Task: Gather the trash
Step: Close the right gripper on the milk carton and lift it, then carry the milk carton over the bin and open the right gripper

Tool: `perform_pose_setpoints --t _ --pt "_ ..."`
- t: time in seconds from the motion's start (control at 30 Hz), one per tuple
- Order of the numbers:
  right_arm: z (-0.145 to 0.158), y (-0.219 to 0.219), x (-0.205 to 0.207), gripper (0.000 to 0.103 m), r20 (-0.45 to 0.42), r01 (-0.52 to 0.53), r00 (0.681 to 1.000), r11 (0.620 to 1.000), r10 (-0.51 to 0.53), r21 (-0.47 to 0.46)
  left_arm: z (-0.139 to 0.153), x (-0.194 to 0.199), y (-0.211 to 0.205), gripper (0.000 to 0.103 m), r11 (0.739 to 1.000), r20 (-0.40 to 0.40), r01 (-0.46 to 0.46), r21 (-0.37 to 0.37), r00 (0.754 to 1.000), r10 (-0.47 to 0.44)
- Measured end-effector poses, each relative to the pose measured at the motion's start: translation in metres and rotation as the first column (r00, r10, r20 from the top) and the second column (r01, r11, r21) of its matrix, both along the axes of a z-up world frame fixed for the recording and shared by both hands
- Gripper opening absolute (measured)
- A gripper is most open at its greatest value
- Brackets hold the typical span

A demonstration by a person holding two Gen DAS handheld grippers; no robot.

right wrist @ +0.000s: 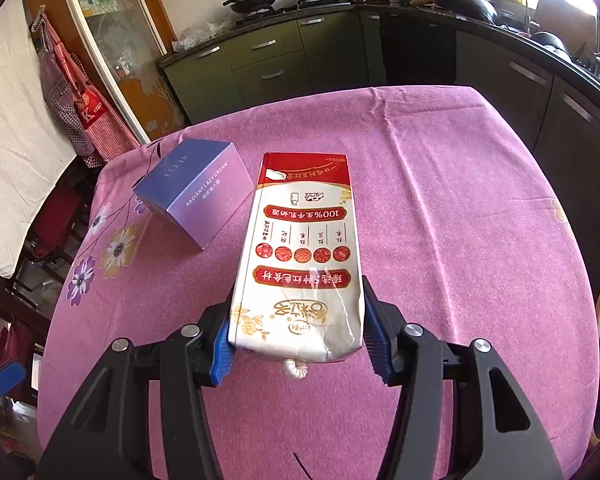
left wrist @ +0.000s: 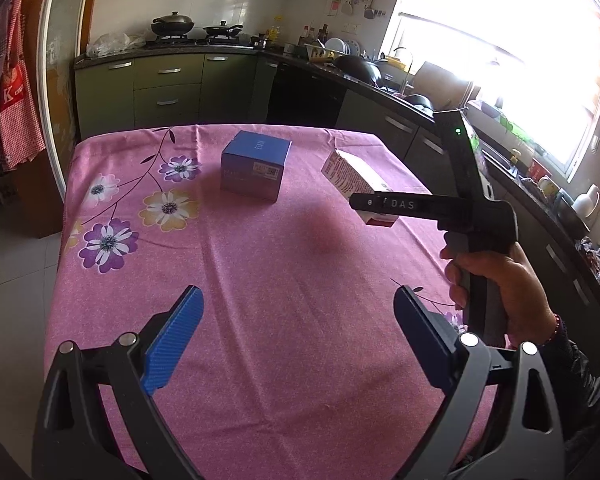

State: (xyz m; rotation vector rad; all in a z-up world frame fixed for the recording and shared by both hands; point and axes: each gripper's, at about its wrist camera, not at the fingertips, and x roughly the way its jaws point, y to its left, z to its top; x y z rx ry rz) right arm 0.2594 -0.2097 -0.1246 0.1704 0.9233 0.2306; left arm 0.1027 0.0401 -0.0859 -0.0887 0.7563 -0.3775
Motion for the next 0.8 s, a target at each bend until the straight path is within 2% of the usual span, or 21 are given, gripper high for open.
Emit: perform_pose_setpoints --t 0.2,0.37,0.47,0.6,0.7,0.8 --pt "0.025 -0.042 -0.045 0.053 0.045 0.025 0.999 0.998 -0.028 0.059 0.003 0.000 -0.020 0.091 0.999 0.006 0.036 0.015 0.999 -0.036" --pt "0.043 -0.117 -0.089 0.054 0.081 0.165 0.982 0.985 -0.169 0.050 0.002 0.001 -0.047 0.091 0.995 -0.004 0.087 0.041 0.996 -0.087" --pt "0.042 -0.183 -0.110 0.054 0.071 0.310 0.948 0.950 -0.311 0.027 0.002 0.002 -0.063 0.091 0.992 -0.004 0.118 0.048 0.993 -0.118" --pt "0.025 -0.267 -0.132 0.054 0.031 0.473 0.881 0.880 -0.472 -0.038 0.002 0.003 -0.083 0.091 0.987 -0.008 0.150 0.051 0.989 -0.150" --pt "0.003 -0.309 -0.144 0.054 0.008 0.543 0.839 0.835 -0.544 -0.086 -0.001 0.003 -0.098 0.091 0.983 -0.016 0.171 0.061 0.985 -0.171" --pt "-0.024 -0.337 -0.148 0.056 -0.024 0.574 0.816 0.814 -0.578 -0.088 -0.003 0.003 -0.109 0.091 0.980 -0.022 0.185 0.072 0.983 -0.184"
